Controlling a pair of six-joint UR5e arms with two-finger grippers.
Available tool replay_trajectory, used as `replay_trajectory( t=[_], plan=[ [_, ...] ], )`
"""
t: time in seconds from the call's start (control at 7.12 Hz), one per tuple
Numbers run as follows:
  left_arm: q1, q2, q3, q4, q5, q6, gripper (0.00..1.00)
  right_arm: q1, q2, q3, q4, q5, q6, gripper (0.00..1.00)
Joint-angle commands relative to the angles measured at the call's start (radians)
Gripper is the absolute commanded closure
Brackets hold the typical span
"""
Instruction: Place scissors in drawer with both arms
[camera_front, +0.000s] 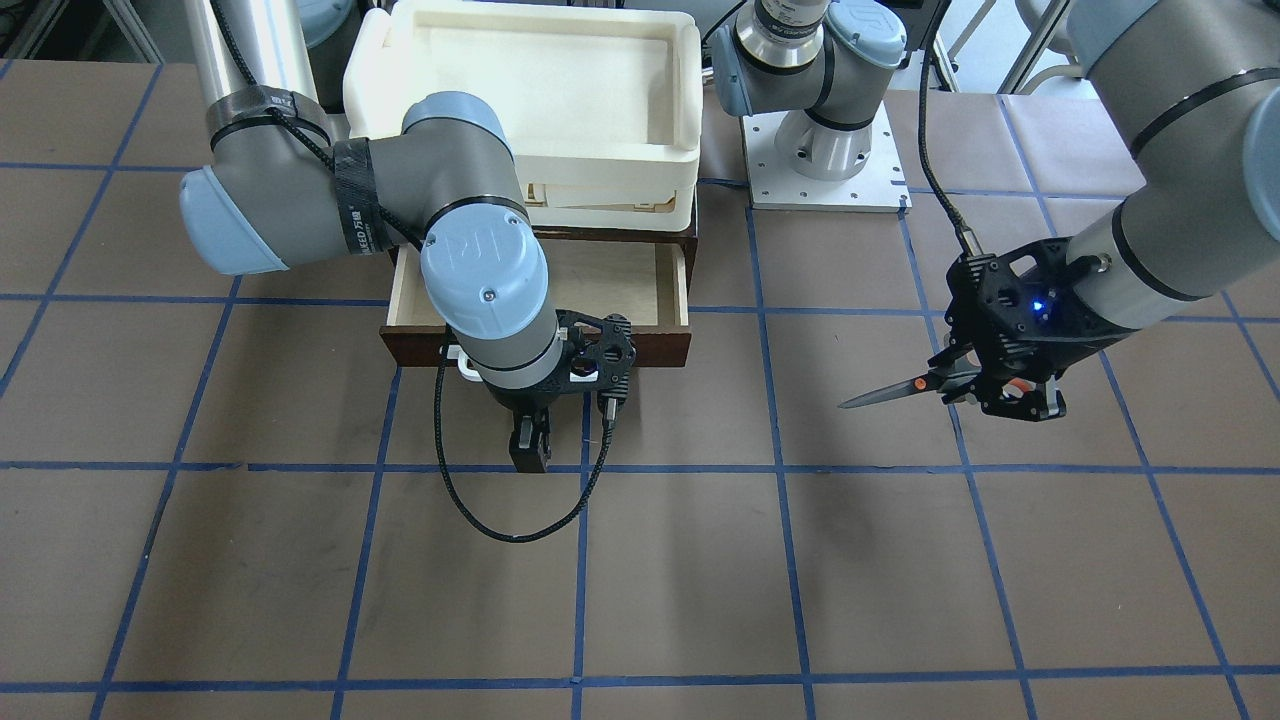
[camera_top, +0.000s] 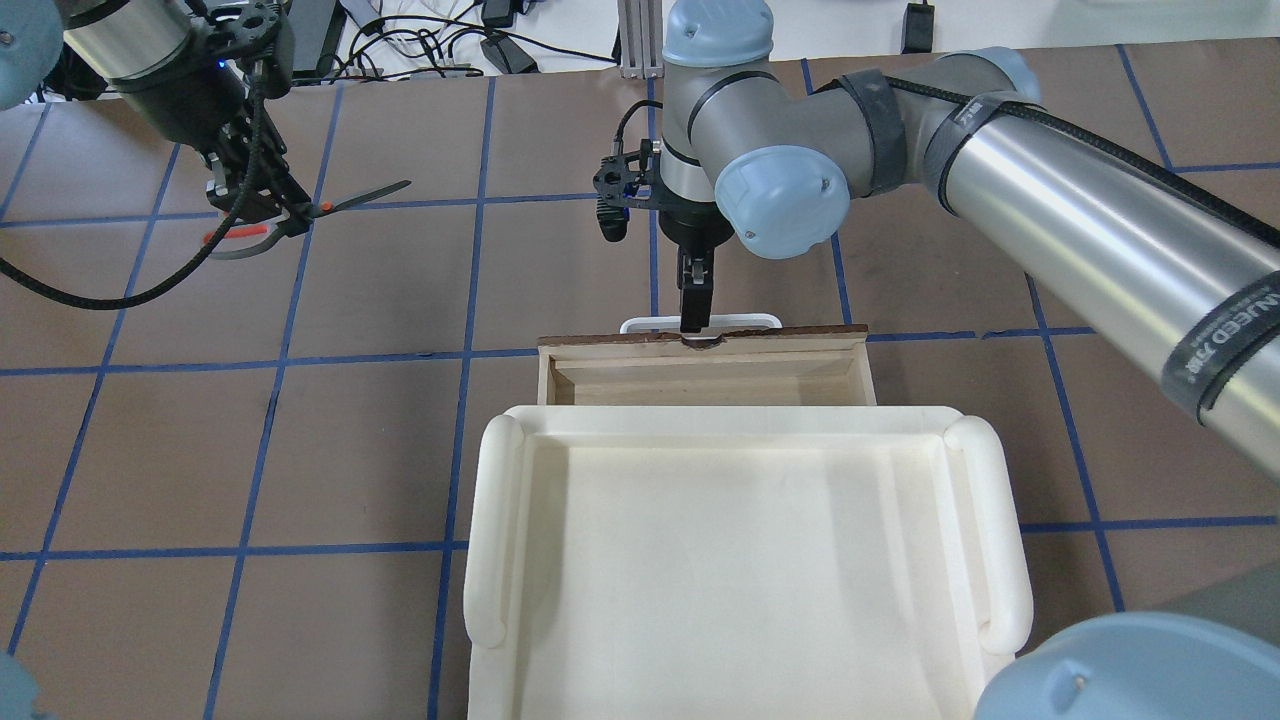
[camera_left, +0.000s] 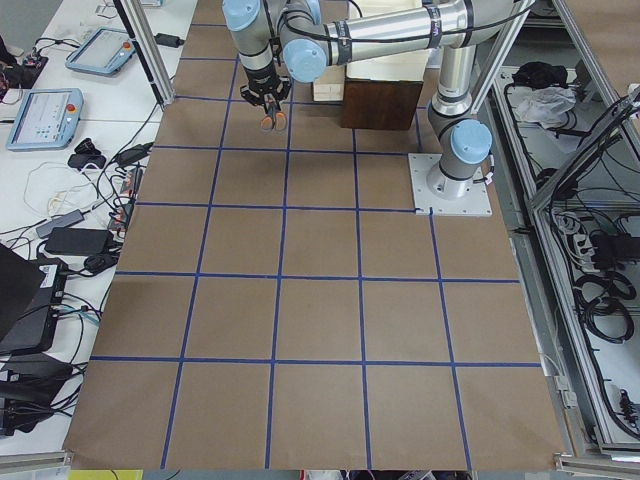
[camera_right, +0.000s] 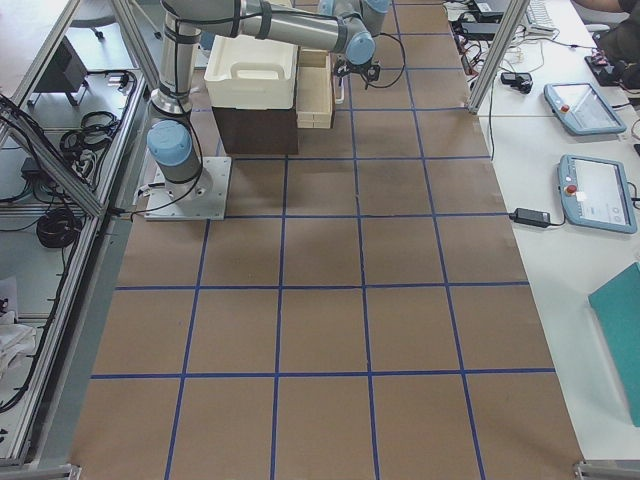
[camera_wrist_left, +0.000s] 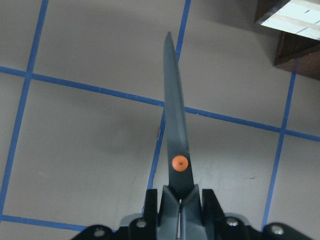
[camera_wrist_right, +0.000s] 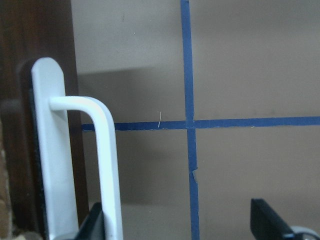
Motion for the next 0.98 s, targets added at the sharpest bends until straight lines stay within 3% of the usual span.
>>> replay_trajectory(
  t=[0.0,0.56,0.84],
  plan=[
    [-0.005,0.020,0.000,-0.073,-0.006,-0.026,0.90,-0.007,0.005,-0.013,-0.003,0.001,0.000,0.00],
    [-0.041,0.083,0.003,-0.239,0.005,-0.074,0.92,-0.010,0.006,-0.018,-0.013,0.001,-0.011,0.00],
    [-0.041,0.094,0.002,-0.255,0.002,-0.078,0.92,-0.014,0.023,-0.038,-0.033,0.001,-0.012,0.00]
  ],
)
